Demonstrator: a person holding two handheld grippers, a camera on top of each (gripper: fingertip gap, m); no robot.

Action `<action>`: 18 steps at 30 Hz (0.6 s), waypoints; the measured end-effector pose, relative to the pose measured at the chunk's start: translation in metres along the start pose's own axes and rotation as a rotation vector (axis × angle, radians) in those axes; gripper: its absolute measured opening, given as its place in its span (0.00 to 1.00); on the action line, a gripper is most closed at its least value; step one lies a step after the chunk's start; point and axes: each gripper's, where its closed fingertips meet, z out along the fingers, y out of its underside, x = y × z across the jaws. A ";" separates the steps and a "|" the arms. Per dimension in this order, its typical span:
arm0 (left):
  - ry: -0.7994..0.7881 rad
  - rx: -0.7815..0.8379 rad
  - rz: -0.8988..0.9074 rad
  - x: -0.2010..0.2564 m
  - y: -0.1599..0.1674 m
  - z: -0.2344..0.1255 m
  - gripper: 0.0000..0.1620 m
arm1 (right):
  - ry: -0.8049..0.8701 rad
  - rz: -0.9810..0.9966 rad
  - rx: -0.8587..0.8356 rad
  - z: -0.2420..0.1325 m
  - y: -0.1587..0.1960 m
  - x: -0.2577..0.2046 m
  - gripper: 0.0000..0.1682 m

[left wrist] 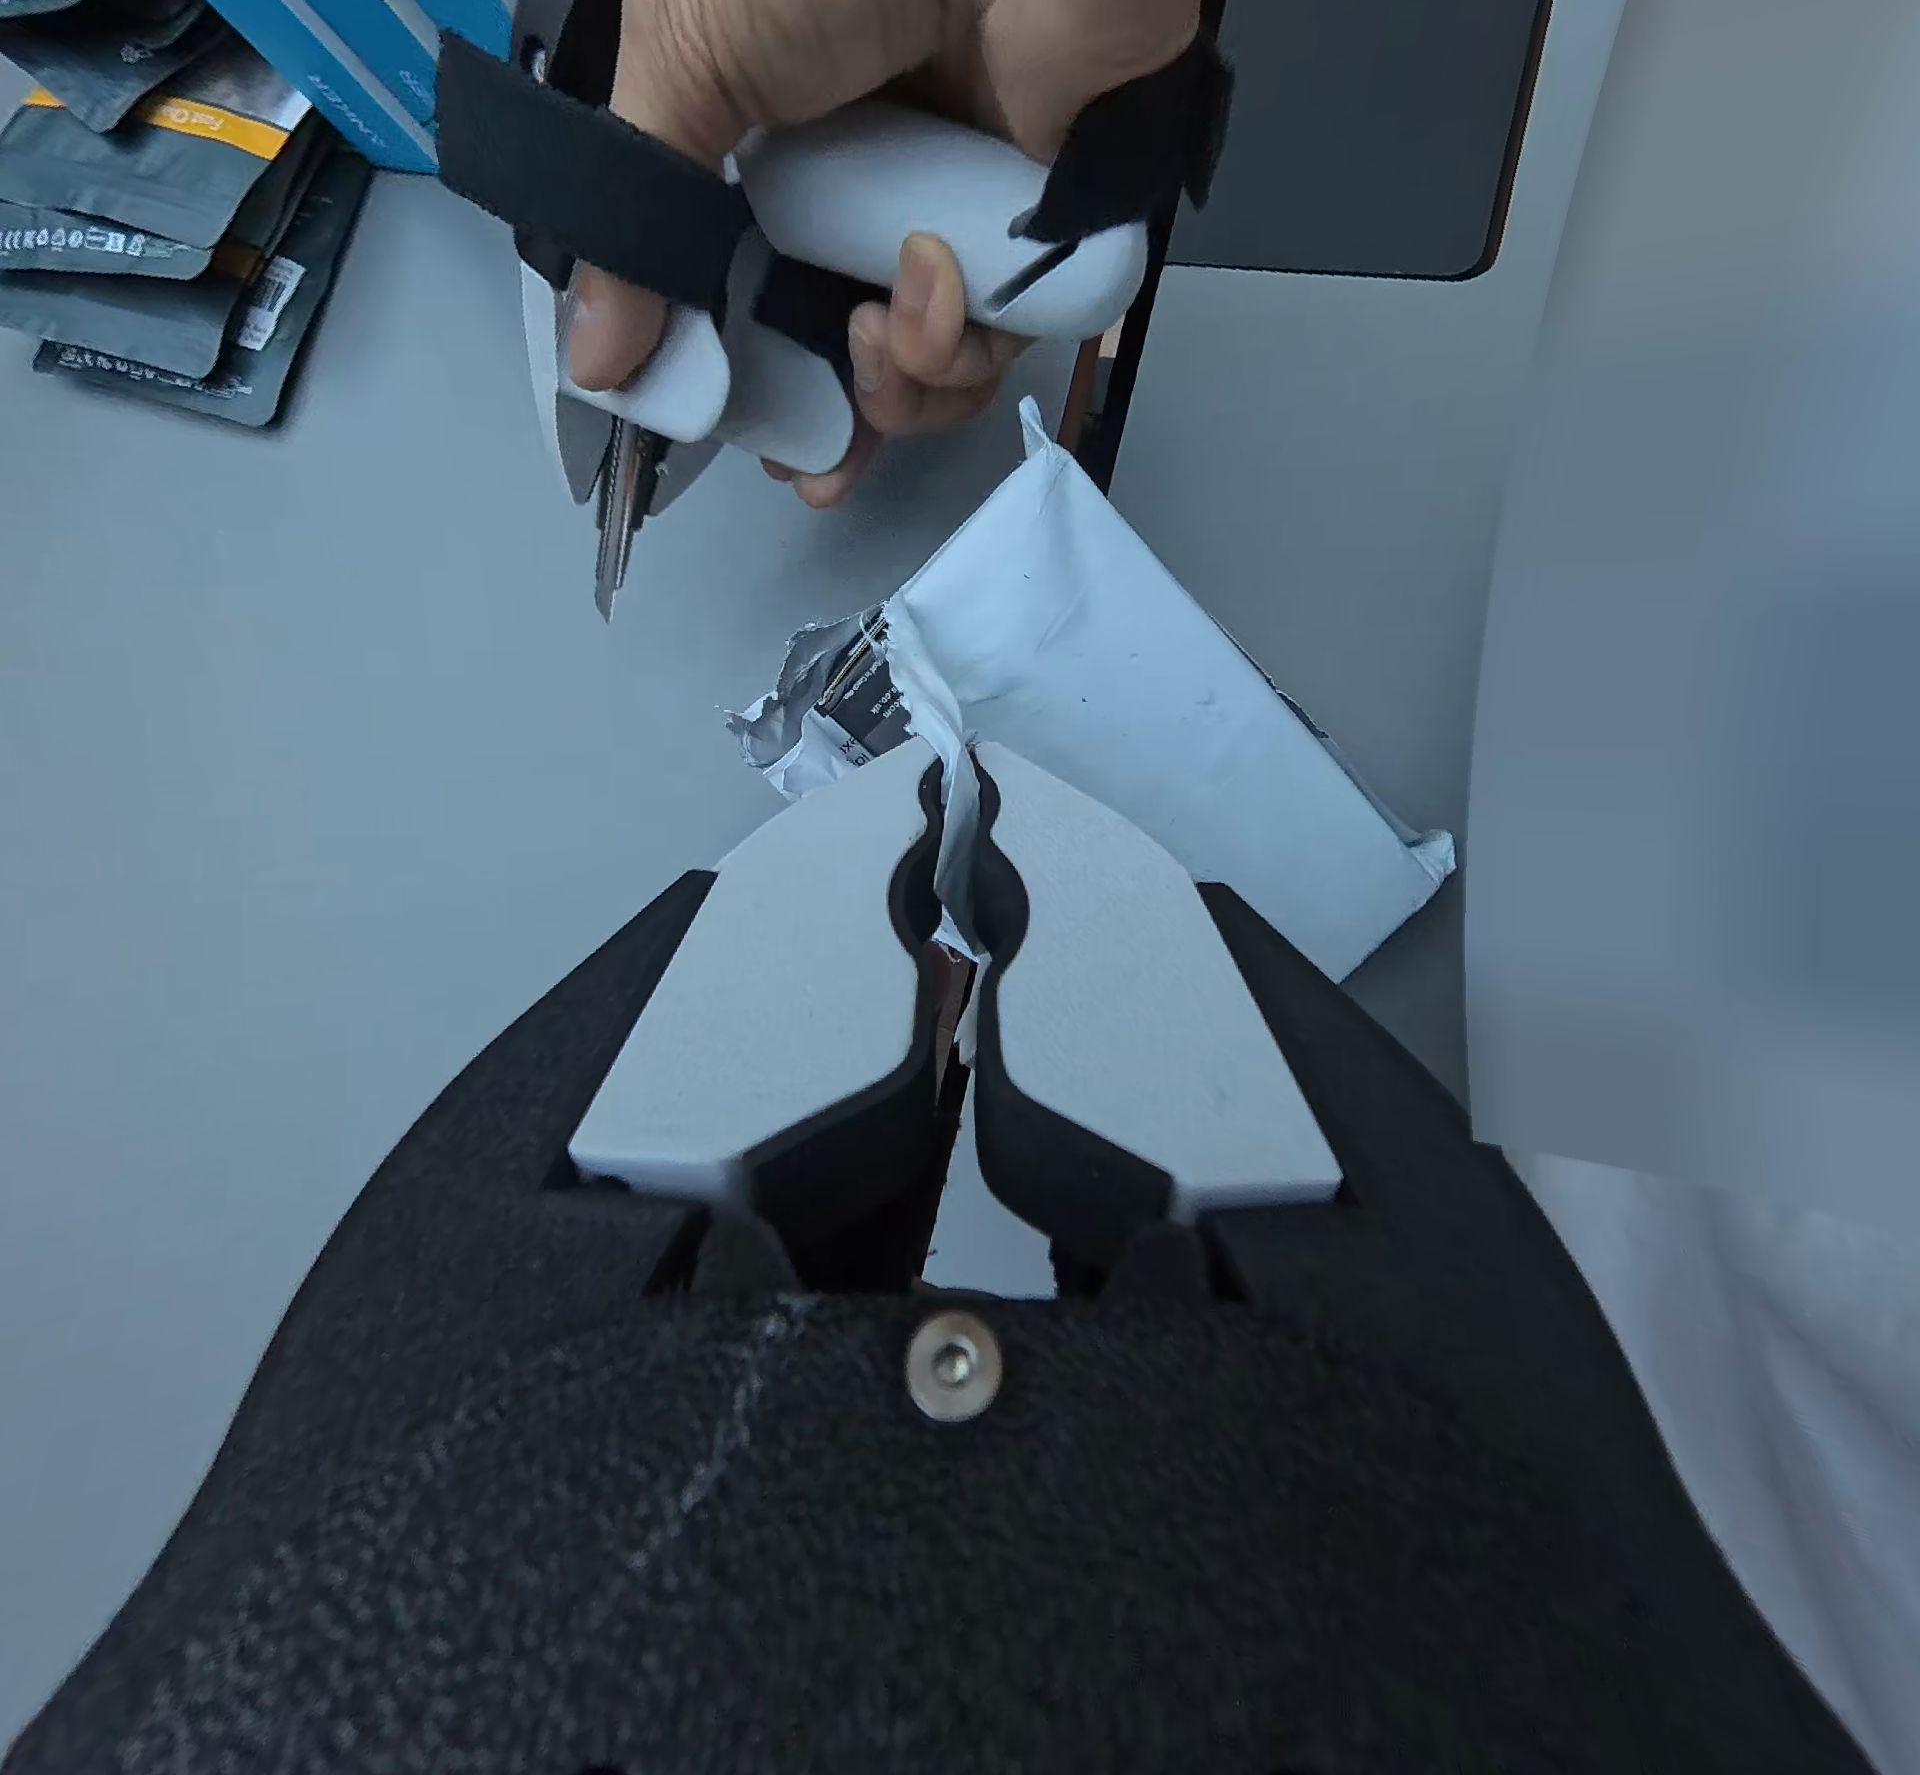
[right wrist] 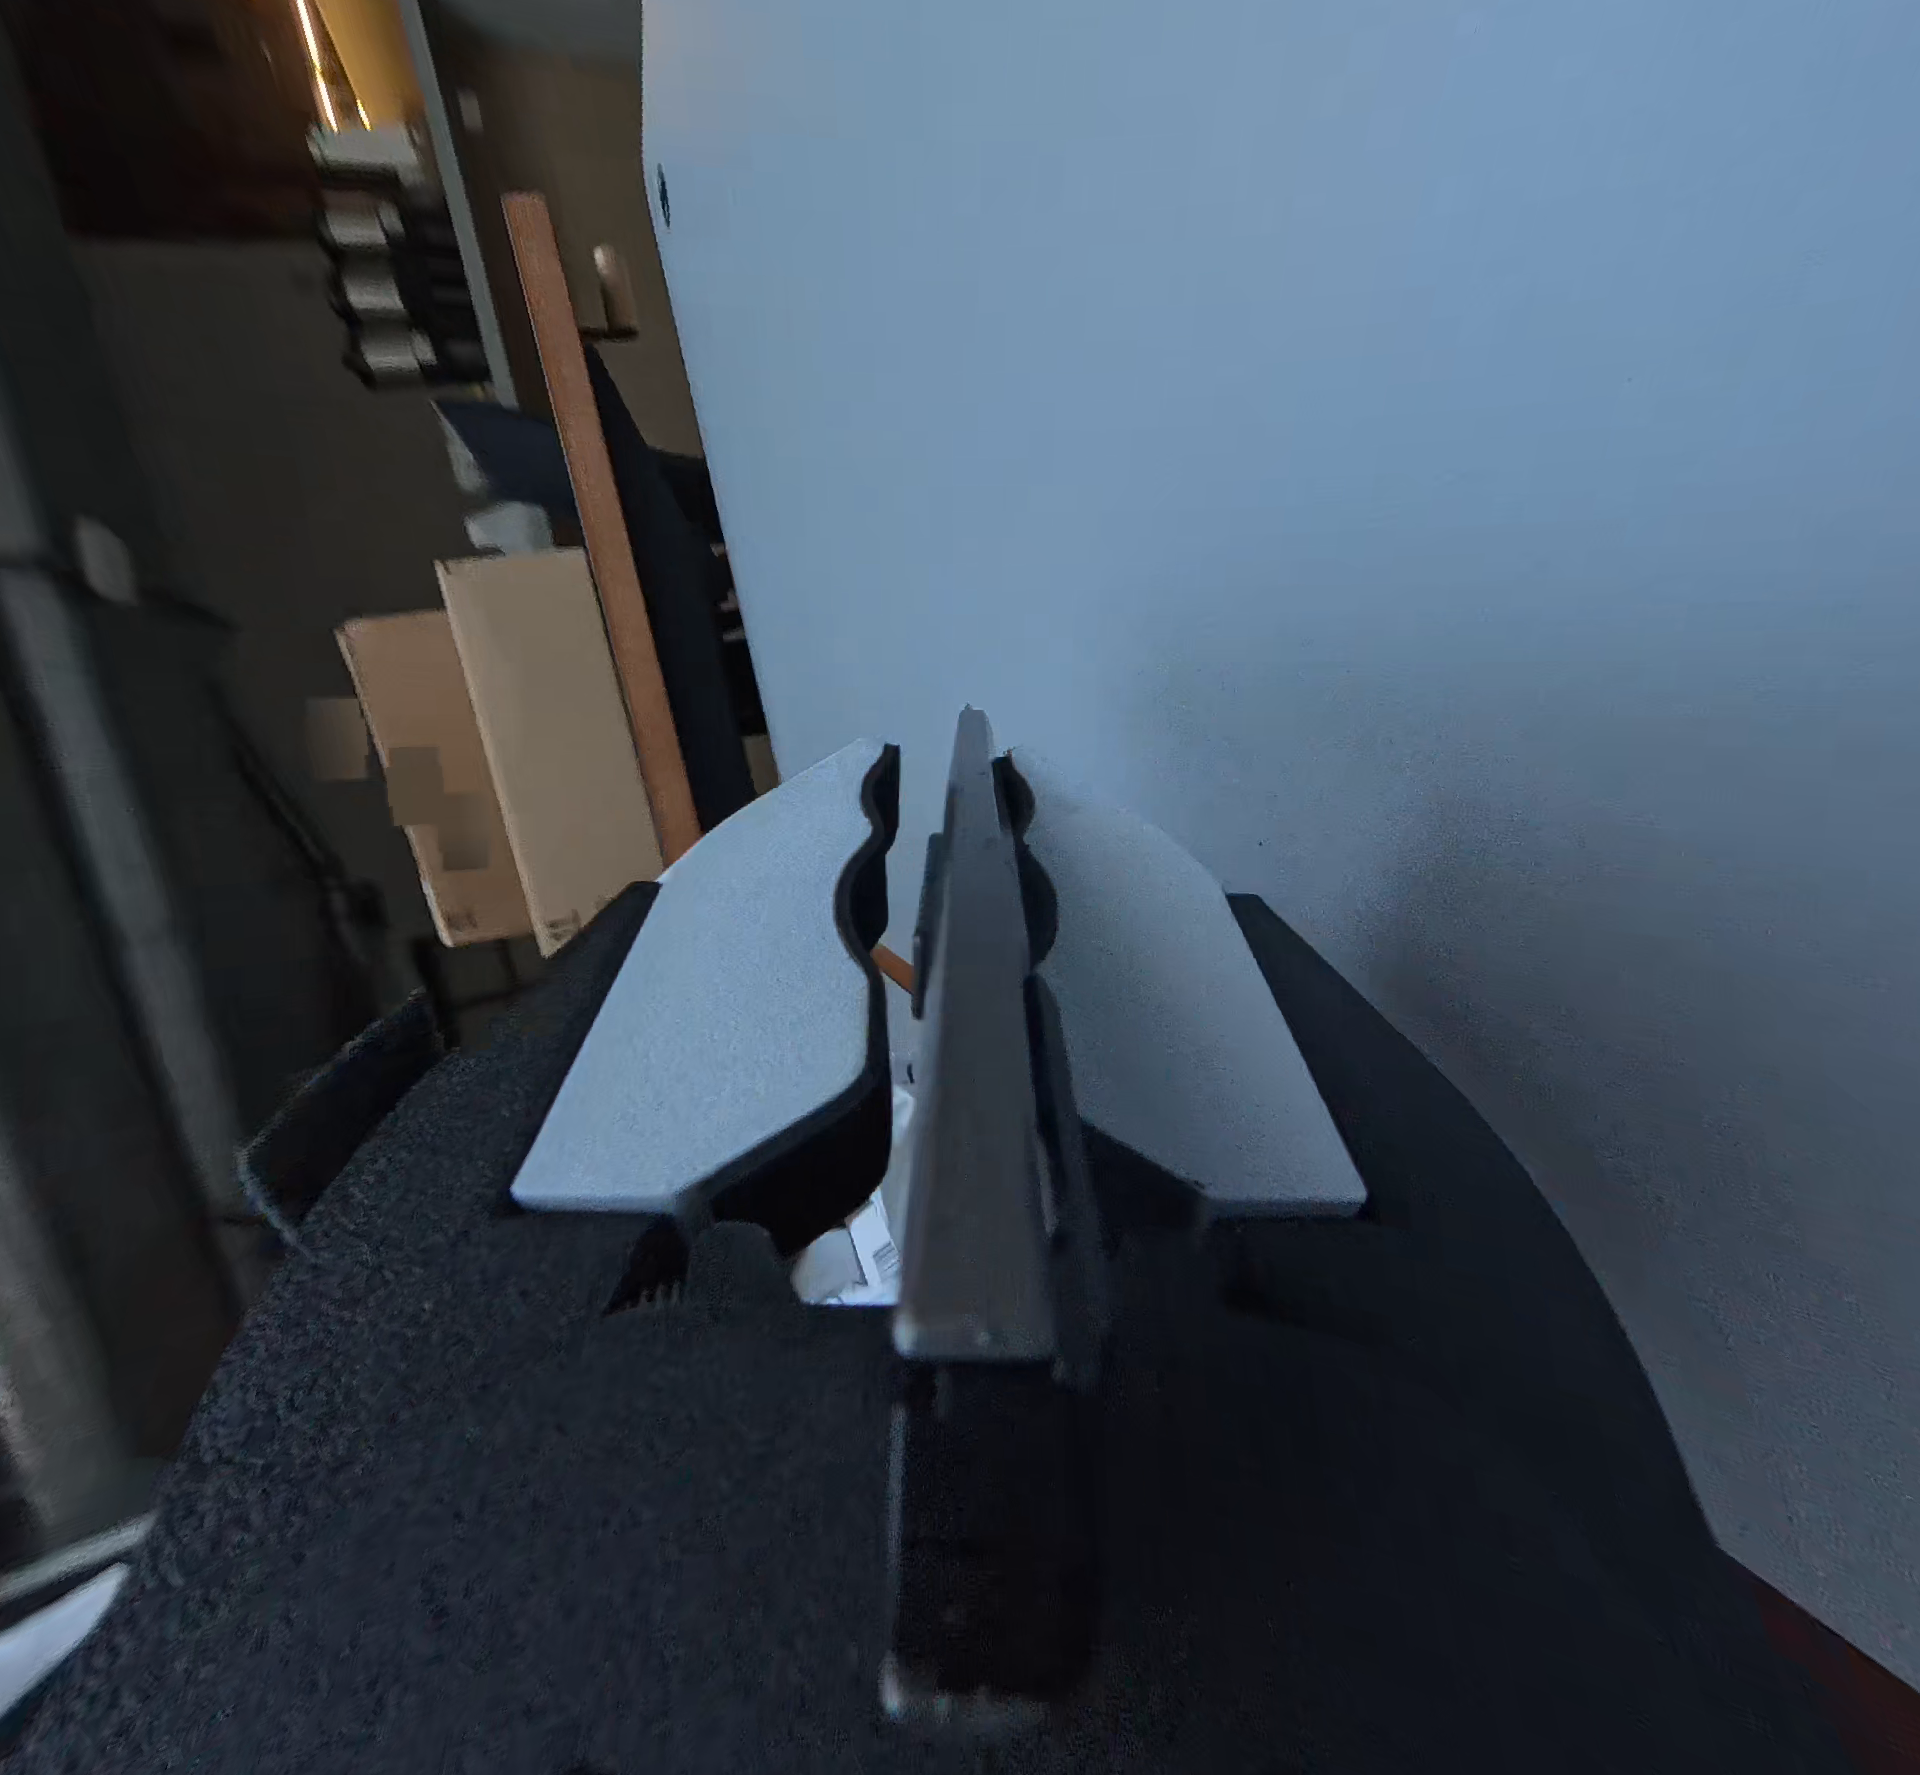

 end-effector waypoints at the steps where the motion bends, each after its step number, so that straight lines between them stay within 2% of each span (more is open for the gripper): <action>1: 0.002 -0.003 0.001 0.000 0.000 0.001 0.00 | -0.018 0.080 0.023 0.004 -0.002 0.005 0.12; 2: 0.004 -0.006 0.004 -0.001 0.000 0.002 0.00 | -0.020 0.126 0.047 0.006 -0.003 0.009 0.13; 6: -0.006 -0.020 0.031 -0.006 0.003 0.003 0.00 | -0.023 0.227 0.074 0.005 -0.003 0.015 0.36; 12: -0.029 0.034 0.120 -0.004 -0.007 -0.002 0.00 | -0.032 0.325 -0.010 -0.029 0.022 0.004 0.55; 14: -0.037 0.071 0.176 0.000 -0.015 -0.005 0.00 | -0.072 0.384 0.036 -0.042 0.017 0.000 0.56; 16: -0.052 0.114 0.237 0.001 -0.025 -0.008 0.00 | -0.149 0.467 0.146 -0.053 -0.002 -0.002 0.51; 18: -0.060 0.135 0.275 0.001 -0.033 -0.008 0.00 | -0.186 0.488 0.169 -0.054 -0.009 0.000 0.52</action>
